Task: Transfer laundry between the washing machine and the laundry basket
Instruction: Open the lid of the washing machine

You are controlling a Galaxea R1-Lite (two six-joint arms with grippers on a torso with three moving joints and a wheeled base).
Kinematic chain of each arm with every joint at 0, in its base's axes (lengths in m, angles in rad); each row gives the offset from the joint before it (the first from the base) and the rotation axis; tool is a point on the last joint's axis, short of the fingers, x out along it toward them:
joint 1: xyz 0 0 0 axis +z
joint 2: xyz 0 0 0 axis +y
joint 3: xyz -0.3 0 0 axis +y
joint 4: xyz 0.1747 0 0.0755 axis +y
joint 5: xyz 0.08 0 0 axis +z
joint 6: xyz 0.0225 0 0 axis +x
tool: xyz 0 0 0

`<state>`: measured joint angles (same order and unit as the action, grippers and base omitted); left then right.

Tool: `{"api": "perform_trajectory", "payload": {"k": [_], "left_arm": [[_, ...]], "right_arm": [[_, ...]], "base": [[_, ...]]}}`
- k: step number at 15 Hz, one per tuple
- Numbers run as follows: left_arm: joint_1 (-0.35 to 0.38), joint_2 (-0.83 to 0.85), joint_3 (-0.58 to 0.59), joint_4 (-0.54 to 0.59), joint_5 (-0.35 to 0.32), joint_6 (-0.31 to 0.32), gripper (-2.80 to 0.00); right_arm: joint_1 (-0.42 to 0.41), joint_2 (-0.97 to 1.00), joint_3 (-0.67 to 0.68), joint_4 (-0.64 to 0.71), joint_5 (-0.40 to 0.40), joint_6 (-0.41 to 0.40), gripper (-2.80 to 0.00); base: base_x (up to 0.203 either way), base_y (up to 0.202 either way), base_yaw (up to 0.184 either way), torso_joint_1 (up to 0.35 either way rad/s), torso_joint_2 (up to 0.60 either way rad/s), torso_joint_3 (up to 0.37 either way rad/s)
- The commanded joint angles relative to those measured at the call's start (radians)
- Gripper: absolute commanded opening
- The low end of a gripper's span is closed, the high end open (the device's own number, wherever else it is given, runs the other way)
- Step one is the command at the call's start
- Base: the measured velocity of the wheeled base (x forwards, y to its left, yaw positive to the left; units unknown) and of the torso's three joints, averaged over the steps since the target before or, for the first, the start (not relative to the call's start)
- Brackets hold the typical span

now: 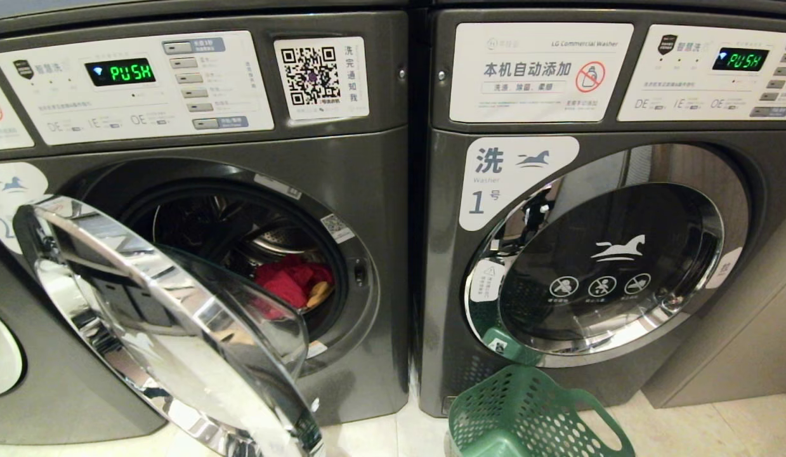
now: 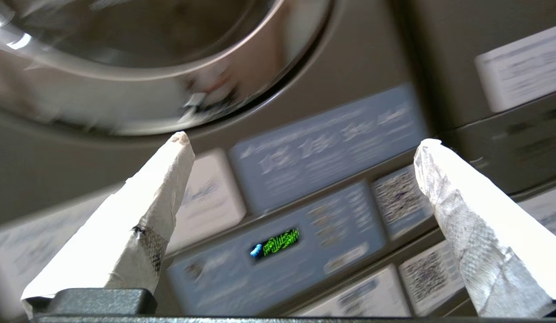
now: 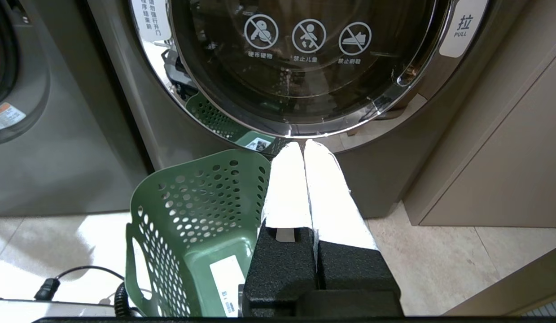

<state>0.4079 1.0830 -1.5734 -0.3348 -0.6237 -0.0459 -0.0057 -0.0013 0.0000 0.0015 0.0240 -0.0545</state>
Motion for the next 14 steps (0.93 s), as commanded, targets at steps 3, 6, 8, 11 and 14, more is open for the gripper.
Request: {"api": "perform_trajectory", "payload": {"k": [3,6,8,11,14], "left_arm": [[-0.019,-0.010,-0.136,0.710,0.229,0.263,0.00],[-0.023,-0.025,-0.092,0.710,0.256,0.264,-2.80],[-0.023,-0.052,-0.051,0.720,0.258,0.261,-2.80],[-0.021,-0.085,0.045,0.721,0.265,0.305,-2.80],[-0.017,-0.086,0.071,0.722,0.289,0.321,-2.80]], "right_arm": [[0.000,0.001,0.000,0.000,0.001,-0.001,-2.80],[0.000,0.001,0.000,0.000,0.001,-0.001,-2.80],[0.000,0.001,0.000,0.000,0.001,-0.001,-2.80],[0.000,0.001,0.000,0.000,0.001,-0.001,-2.80],[0.000,0.001,0.000,0.000,0.001,-0.001,-2.80]], "base": [[0.000,0.000,0.000,0.000,0.00,0.000],[0.000,0.000,0.000,0.000,0.00,0.000],[0.000,0.000,0.000,0.000,0.00,0.000],[0.000,0.000,0.000,0.000,0.00,0.000],[0.000,0.000,0.000,0.000,0.00,0.000]]}}
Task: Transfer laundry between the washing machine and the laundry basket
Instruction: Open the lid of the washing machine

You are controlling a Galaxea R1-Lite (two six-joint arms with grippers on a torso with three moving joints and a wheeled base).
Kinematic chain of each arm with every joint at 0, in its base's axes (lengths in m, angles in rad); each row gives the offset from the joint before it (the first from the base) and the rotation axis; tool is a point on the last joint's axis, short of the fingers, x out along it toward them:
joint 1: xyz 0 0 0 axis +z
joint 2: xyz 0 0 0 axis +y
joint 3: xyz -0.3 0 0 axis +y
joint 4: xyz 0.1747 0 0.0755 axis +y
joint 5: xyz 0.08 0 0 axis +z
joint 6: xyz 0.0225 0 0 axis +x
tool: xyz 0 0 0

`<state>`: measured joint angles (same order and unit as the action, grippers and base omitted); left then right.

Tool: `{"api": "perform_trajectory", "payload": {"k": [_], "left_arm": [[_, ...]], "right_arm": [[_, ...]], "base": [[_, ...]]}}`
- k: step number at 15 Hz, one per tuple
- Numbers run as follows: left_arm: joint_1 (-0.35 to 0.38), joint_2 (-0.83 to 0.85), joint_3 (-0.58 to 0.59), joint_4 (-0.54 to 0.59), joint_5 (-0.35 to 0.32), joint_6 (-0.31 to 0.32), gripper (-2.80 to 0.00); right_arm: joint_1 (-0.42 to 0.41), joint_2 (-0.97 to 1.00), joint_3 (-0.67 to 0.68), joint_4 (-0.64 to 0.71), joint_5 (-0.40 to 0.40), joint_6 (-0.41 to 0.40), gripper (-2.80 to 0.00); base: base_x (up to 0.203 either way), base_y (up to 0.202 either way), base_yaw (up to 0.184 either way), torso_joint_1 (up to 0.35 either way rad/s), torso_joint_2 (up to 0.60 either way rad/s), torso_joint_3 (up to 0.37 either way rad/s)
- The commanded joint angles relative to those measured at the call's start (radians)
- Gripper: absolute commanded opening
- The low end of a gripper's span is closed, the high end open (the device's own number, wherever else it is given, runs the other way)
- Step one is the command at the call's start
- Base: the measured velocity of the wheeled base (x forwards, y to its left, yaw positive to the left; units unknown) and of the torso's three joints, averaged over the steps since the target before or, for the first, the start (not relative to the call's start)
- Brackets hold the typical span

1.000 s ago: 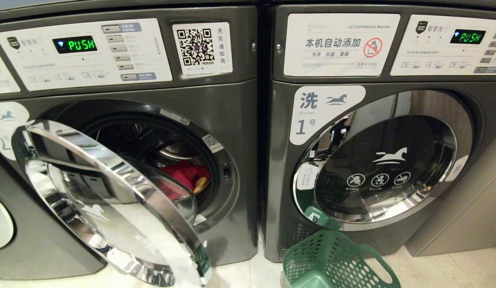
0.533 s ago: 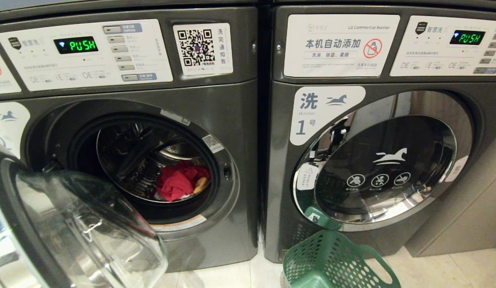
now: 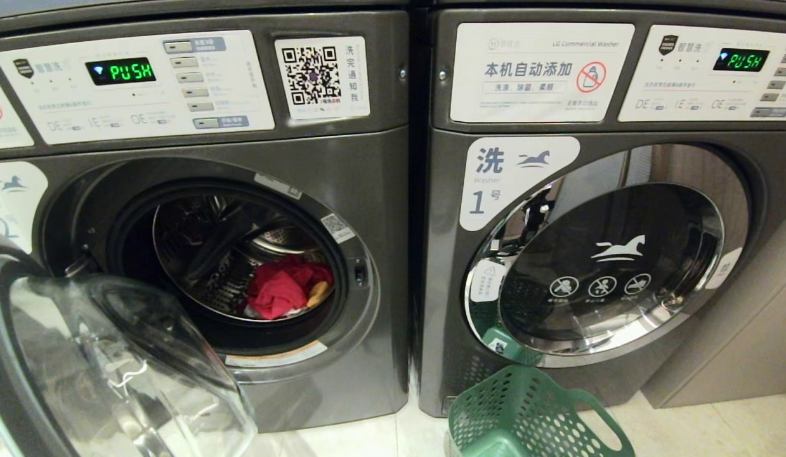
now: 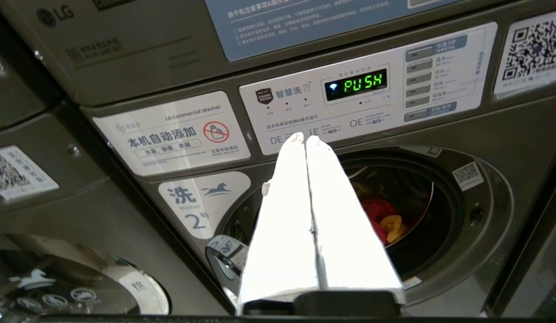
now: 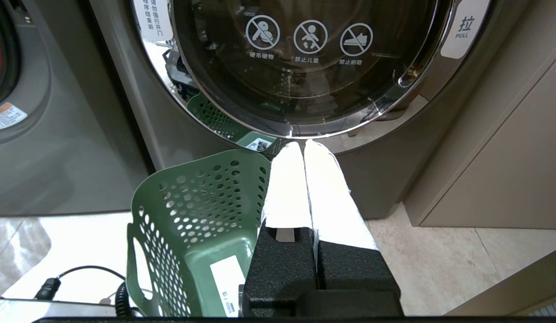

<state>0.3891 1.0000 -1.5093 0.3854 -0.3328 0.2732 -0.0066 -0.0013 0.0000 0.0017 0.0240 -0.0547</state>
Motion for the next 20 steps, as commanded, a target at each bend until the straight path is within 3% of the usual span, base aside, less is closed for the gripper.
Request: {"api": "perform_trajectory", "payload": {"k": [1,6,15,16,18,20], "left_arm": [[0.002,-0.001,0.013,-0.002,-0.003,0.002,-2.80],[0.002,-0.006,0.038,-0.009,-0.003,0.008,-2.80],[0.001,-0.022,0.102,0.002,-0.020,0.025,-2.80],[-0.001,-0.020,0.113,0.003,-0.046,0.025,-2.80],[-0.041,-0.004,0.165,0.006,-0.162,0.042,-2.80],[-0.114,0.045,0.210,0.050,-0.267,0.125,-2.80]], "right_arm": [[0.000,0.001,0.000,0.000,0.001,-0.001,-2.80],[0.000,0.001,0.000,0.000,0.001,-0.001,-2.80],[0.000,0.001,0.000,0.000,0.001,-0.001,-2.80],[0.000,0.001,0.000,0.000,0.001,-0.001,-2.80],[0.000,0.001,0.000,0.000,0.001,-0.001,-2.80],[0.000,0.001,0.000,0.000,0.001,-0.001,-2.80]], "base": [[0.000,0.000,0.000,0.000,0.00,0.000],[-0.019,0.000,0.001,0.001,0.00,0.001],[-0.148,0.000,0.000,0.001,0.00,0.005],[0.000,0.000,0.000,0.000,0.00,0.000],[0.000,0.000,0.000,0.000,0.00,0.000],[0.000,0.000,0.000,0.000,0.00,0.000]]}}
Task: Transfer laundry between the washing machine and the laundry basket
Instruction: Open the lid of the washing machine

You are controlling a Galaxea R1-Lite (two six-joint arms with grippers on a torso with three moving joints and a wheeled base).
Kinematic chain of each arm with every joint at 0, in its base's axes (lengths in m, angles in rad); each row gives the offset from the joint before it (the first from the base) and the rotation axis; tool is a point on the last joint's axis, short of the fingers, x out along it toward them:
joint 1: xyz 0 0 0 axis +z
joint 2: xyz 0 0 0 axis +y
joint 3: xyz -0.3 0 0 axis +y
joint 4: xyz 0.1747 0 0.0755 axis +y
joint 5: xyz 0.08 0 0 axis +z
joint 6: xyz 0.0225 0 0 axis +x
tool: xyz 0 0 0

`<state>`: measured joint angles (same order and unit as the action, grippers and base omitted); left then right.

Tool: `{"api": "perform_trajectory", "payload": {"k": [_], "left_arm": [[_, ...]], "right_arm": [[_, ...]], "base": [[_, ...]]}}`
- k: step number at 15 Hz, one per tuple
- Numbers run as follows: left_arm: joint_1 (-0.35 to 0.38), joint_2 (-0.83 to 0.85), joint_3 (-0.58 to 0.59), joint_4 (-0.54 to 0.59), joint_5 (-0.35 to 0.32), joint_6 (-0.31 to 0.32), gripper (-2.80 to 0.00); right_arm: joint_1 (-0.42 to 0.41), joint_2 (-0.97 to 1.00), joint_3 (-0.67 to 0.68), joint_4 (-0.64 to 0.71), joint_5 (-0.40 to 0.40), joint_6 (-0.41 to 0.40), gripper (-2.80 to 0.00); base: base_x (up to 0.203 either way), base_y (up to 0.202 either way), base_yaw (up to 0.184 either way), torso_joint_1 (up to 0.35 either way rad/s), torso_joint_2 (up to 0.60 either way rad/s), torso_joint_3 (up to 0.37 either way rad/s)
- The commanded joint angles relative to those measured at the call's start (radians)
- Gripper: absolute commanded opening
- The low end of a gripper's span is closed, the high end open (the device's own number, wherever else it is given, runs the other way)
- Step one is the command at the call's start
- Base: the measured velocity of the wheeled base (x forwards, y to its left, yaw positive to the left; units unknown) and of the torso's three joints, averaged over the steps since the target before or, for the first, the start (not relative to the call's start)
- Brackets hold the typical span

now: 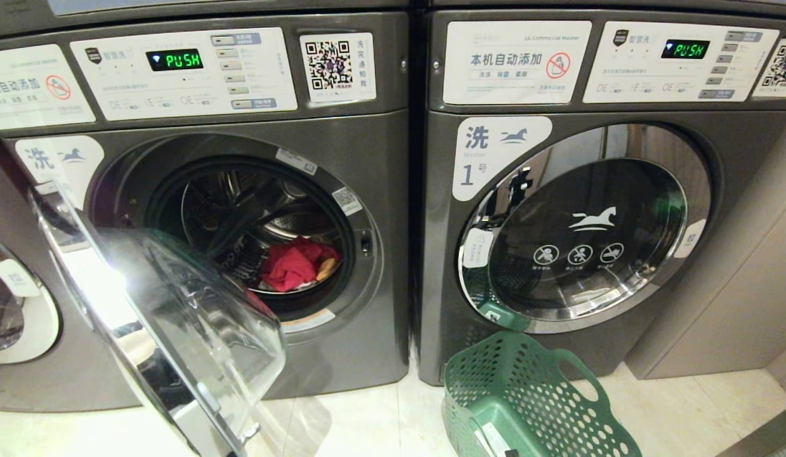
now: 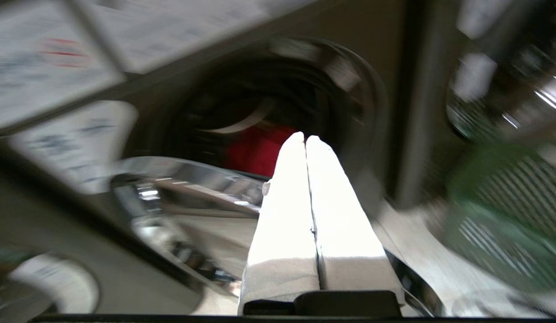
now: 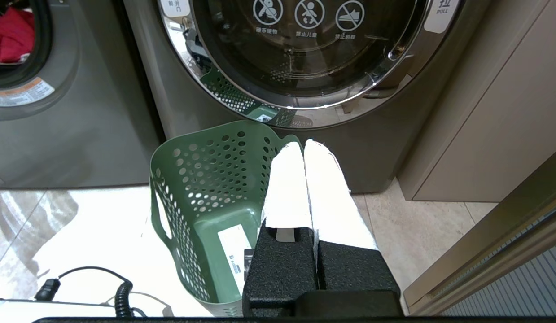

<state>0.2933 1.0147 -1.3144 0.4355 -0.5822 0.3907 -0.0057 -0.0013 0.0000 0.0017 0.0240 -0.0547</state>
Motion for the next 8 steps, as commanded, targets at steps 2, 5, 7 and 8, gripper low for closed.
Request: {"api": "perform_trajectory", "payload": {"k": [2,5,7,8], "left_arm": [[-0.096,0.069,0.013,0.082,-0.067,0.119,-2.80],[-0.162,0.115,0.011,0.174,-0.061,0.164,-2.80],[-0.222,0.160,0.004,0.175,-0.019,0.164,-2.80],[-0.247,0.190,-0.002,0.170,0.013,0.162,-2.80]], "right_arm": [[0.000,0.001,0.000,0.000,0.001,-0.001,-2.80],[0.000,0.001,0.000,0.000,0.001,-0.001,-2.80],[0.000,0.001,0.000,0.000,0.001,-0.001,-2.80],[0.000,0.001,0.000,0.000,0.001,-0.001,-2.80]], "base": [[0.000,0.000,0.000,0.000,0.00,0.000],[0.000,0.000,0.000,0.000,0.00,0.000],[0.000,0.000,0.000,0.000,0.00,0.000],[0.000,0.000,0.000,0.000,0.00,0.000]]}}
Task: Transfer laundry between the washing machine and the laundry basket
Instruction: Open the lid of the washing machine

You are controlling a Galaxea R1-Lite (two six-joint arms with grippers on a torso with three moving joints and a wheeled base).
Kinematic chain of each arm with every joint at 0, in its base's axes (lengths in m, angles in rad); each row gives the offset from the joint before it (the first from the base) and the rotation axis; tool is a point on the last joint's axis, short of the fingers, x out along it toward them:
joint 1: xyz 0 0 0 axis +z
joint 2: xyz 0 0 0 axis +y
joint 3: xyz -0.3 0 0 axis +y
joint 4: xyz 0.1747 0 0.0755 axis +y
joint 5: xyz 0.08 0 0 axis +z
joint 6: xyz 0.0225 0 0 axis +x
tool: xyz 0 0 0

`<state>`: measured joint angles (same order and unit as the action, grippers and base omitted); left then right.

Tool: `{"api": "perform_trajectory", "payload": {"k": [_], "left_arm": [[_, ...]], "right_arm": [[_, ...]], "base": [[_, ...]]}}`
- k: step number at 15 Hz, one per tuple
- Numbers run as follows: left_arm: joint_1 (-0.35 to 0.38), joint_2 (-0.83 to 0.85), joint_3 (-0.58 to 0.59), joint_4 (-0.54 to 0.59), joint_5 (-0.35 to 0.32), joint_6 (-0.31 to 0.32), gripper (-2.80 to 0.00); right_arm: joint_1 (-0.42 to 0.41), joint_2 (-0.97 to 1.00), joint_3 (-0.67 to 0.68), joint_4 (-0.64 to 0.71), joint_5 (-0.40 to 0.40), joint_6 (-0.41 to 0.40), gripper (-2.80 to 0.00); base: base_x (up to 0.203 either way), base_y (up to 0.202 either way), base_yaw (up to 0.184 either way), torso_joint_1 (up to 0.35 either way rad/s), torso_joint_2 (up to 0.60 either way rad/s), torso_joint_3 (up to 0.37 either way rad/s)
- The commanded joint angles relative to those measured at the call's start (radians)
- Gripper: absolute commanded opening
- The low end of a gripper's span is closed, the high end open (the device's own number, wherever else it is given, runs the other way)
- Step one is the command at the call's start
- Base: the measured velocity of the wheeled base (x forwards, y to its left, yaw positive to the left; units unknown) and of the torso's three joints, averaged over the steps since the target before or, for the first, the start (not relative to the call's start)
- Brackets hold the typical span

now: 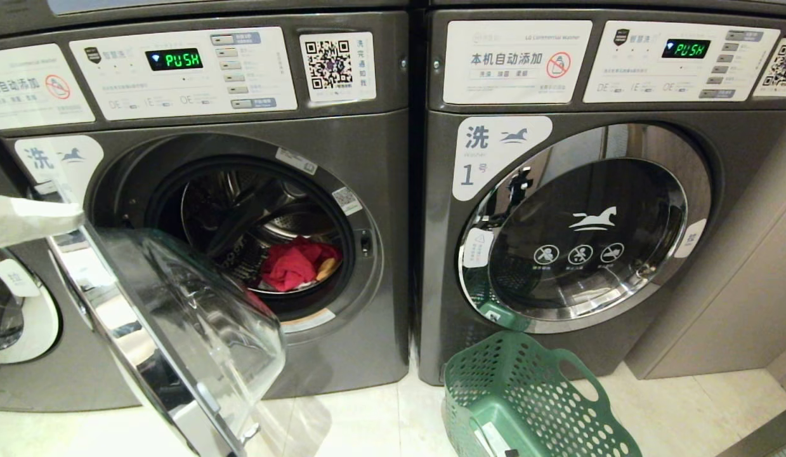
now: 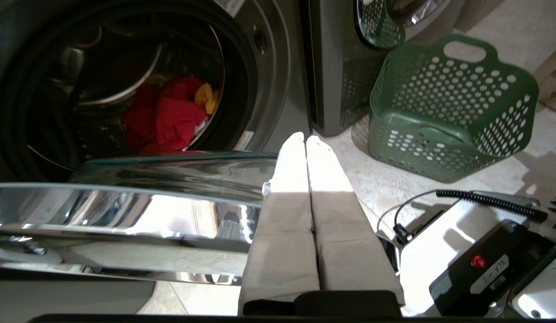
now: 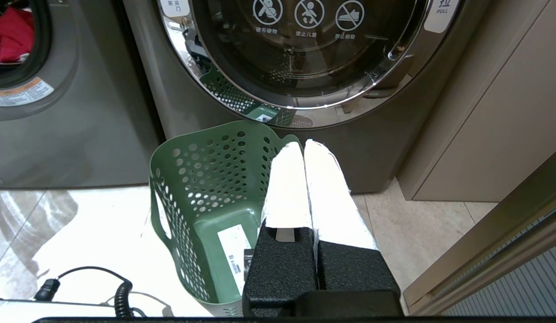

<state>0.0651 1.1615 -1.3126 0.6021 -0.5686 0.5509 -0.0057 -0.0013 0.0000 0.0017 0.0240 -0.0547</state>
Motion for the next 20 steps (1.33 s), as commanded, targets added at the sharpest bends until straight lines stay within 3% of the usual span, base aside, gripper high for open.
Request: {"api": "perform_trajectory", "payload": {"k": [1,3,6,9,12,15,16,17,20], "left_arm": [[-0.041,0.075,-0.012,-0.003,0.023,0.001,-2.80],[-0.100,0.151,-0.053,-0.046,0.130,0.001,-2.80],[-0.175,0.219,-0.109,-0.070,0.386,0.006,-2.80],[-0.208,0.247,-0.088,-0.013,0.495,0.007,-2.80],[-0.216,0.233,-0.074,0.041,0.649,0.014,-2.80],[-0.195,0.190,-0.069,0.065,0.887,0.011,-2.80],[-0.167,0.168,-0.068,0.082,0.986,0.010,-2.80],[-0.128,0.138,-0.068,0.104,1.044,0.007,-2.80],[-0.025,0.076,-0.072,0.122,1.080,0.004,-2.80]], "right_arm": [[0.000,0.001,0.000,0.000,0.001,-0.001,-2.80],[0.000,0.001,0.000,0.000,0.001,-0.001,-2.80],[-0.002,0.001,0.000,0.000,0.001,-0.001,-2.80],[0.000,0.001,0.000,0.000,0.001,-0.001,-2.80],[0.000,0.001,0.000,0.000,0.001,-0.001,-2.80],[0.000,0.001,0.000,0.000,0.001,-0.001,-2.80],[0.000,0.001,0.000,0.000,0.001,-0.001,-2.80],[0.000,0.001,0.000,0.000,0.001,-0.001,-2.80],[-0.001,0.001,0.000,0.000,0.001,-0.001,-2.80]], "base": [[0.000,0.000,0.000,0.000,0.00,0.000],[0.000,0.000,0.000,0.000,0.00,0.000],[0.000,0.000,0.000,0.000,0.00,0.000],[0.000,0.000,0.000,0.000,0.00,0.000],[0.000,0.000,0.000,0.000,0.00,0.000],[0.000,0.000,0.000,0.000,0.00,0.000],[0.000,0.000,0.000,0.000,0.00,0.000],[0.000,0.000,0.000,0.000,0.00,0.000],[0.000,0.000,0.000,0.000,0.00,0.000]]}}
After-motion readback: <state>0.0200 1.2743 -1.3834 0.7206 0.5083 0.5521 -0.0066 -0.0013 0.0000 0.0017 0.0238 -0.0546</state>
